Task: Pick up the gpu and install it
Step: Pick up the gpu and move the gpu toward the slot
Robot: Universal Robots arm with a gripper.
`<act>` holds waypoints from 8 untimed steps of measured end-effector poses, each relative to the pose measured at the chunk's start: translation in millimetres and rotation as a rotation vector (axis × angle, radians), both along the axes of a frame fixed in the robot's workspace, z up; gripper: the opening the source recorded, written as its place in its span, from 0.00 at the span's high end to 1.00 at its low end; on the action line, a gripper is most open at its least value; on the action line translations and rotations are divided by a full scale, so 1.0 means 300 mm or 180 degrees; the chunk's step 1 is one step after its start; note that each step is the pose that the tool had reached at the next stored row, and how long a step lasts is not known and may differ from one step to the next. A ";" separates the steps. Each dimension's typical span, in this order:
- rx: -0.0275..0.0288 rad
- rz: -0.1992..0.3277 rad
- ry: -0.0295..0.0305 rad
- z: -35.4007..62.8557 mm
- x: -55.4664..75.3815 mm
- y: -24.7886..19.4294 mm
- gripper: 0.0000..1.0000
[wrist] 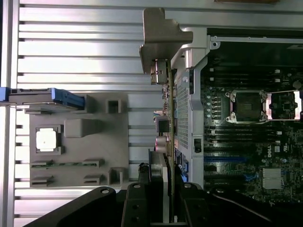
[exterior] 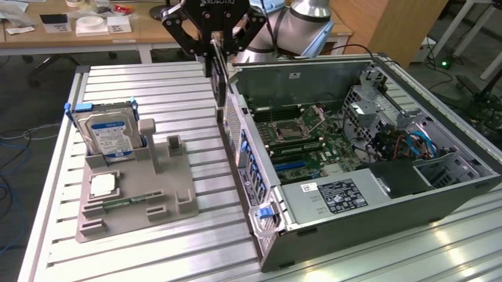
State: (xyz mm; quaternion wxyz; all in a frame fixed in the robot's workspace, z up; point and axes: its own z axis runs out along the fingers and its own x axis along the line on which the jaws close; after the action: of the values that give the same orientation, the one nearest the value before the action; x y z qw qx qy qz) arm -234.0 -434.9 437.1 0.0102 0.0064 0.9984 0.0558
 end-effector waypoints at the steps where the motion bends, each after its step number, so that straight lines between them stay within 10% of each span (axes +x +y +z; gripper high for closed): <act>1: 0.0000 0.0000 0.0000 0.000 0.003 0.000 0.72; 8: 0.0000 0.0000 0.0000 0.000 0.020 0.000 0.72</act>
State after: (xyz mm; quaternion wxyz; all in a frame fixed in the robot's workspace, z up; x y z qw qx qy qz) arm -228.0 -434.9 437.0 0.0101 0.0064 0.9984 0.0558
